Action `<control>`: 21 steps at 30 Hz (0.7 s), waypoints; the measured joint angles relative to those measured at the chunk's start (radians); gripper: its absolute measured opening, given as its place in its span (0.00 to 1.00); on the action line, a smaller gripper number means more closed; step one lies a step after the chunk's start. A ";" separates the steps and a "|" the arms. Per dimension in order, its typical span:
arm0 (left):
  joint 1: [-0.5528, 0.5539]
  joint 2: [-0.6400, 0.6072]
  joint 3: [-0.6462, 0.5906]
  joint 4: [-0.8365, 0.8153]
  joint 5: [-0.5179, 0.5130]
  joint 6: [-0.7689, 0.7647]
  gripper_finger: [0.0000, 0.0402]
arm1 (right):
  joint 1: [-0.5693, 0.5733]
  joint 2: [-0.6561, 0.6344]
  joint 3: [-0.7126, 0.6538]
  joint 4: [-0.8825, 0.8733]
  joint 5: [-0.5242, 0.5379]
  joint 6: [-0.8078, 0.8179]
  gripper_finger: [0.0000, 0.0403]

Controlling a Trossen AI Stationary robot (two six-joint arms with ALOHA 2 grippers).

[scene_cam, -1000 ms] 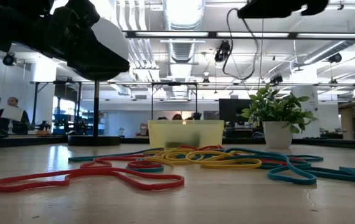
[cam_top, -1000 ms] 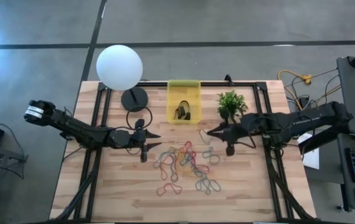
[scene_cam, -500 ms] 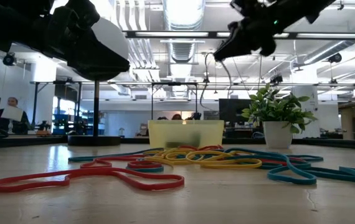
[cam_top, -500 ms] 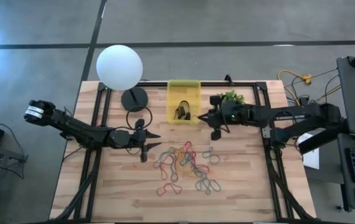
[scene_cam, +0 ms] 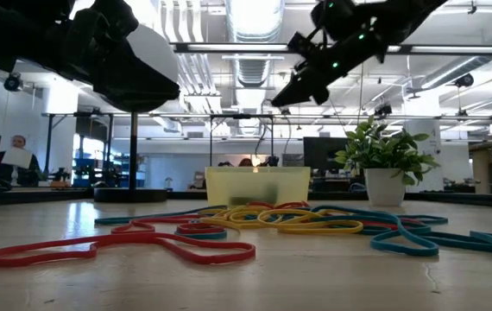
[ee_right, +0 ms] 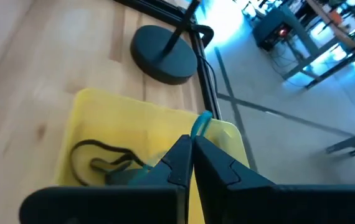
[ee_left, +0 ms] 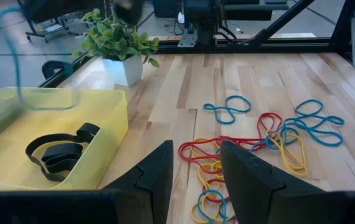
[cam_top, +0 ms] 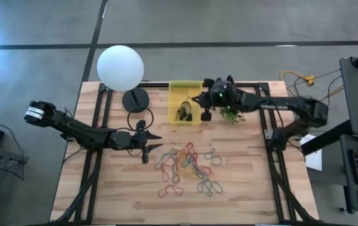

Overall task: Pick and place rubber bands into bin
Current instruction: Put the blue rubber band into the yellow bin

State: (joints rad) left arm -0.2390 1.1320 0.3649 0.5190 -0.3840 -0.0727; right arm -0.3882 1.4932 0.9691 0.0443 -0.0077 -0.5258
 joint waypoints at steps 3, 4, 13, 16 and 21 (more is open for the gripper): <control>0.000 0.000 0.000 0.000 0.000 0.000 0.29 | -0.048 0.069 0.053 -0.003 -0.048 0.020 0.02; 0.000 0.000 0.000 -0.001 0.000 0.000 0.29 | -0.061 0.090 0.069 -0.005 -0.052 0.025 0.02; 0.000 0.000 0.000 -0.001 0.000 0.000 0.29 | -0.129 0.248 0.211 -0.081 -0.082 0.067 0.02; 0.000 0.000 0.000 -0.001 0.000 0.000 0.29 | -0.144 0.277 0.248 -0.122 -0.109 0.099 0.03; 0.000 0.000 0.000 0.000 0.000 -0.002 0.29 | -0.156 0.294 0.278 -0.180 -0.222 0.119 0.11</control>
State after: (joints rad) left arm -0.2390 1.1320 0.3648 0.5191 -0.3838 -0.0746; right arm -0.5442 1.7876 1.2475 -0.1359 -0.2293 -0.4071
